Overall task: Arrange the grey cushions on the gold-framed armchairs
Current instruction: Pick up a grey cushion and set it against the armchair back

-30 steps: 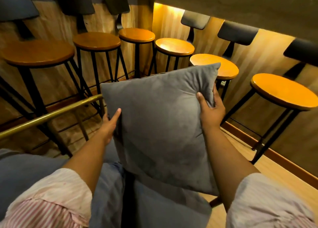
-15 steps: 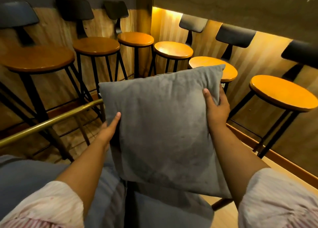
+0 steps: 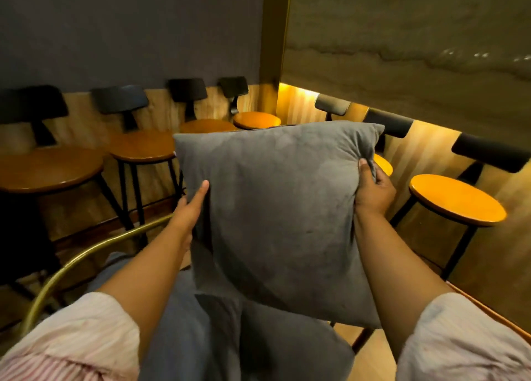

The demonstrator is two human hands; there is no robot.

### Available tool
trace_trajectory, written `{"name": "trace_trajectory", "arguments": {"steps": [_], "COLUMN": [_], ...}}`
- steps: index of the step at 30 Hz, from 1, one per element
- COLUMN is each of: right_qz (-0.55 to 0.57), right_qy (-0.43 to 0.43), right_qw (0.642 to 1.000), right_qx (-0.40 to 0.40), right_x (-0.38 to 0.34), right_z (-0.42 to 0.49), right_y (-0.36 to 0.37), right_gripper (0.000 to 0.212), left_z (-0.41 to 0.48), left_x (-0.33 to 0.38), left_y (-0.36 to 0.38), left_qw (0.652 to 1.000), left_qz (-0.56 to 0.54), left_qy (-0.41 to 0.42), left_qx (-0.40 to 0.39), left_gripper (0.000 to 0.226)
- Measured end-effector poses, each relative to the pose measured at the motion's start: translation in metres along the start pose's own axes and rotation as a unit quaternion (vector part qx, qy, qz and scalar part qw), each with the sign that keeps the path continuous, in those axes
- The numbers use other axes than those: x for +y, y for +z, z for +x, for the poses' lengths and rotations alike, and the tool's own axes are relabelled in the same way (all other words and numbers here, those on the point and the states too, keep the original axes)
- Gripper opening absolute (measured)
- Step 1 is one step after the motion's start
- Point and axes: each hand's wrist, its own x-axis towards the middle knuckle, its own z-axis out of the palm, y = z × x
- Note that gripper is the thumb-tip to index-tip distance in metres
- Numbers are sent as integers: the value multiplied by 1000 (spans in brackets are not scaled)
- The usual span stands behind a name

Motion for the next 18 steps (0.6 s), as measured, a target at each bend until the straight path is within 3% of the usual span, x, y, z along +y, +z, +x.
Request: {"name": "trace_trajectory", "arguments": {"steps": [5, 11, 15, 18], "right_qz": [35, 67, 84, 104], "right_qy": [53, 125, 156, 202], "right_qw": [997, 976, 955, 931], "right_qx": [-44, -167, -236, -284], "right_x": [-35, -44, -56, -63], "right_z": [-85, -185, -226, -250], "right_y": [7, 38, 78, 103], "right_gripper": [39, 38, 43, 44], "left_z": [-86, -180, -226, -255], "left_x": [32, 42, 41, 34], "left_y": [-80, -169, -217, -241], "left_qw": [992, 971, 958, 941], "left_qz": [1, 13, 2, -21], "left_qy": [37, 49, 34, 45], "left_qx": [117, 233, 284, 335], "left_gripper": [110, 101, 122, 105]}}
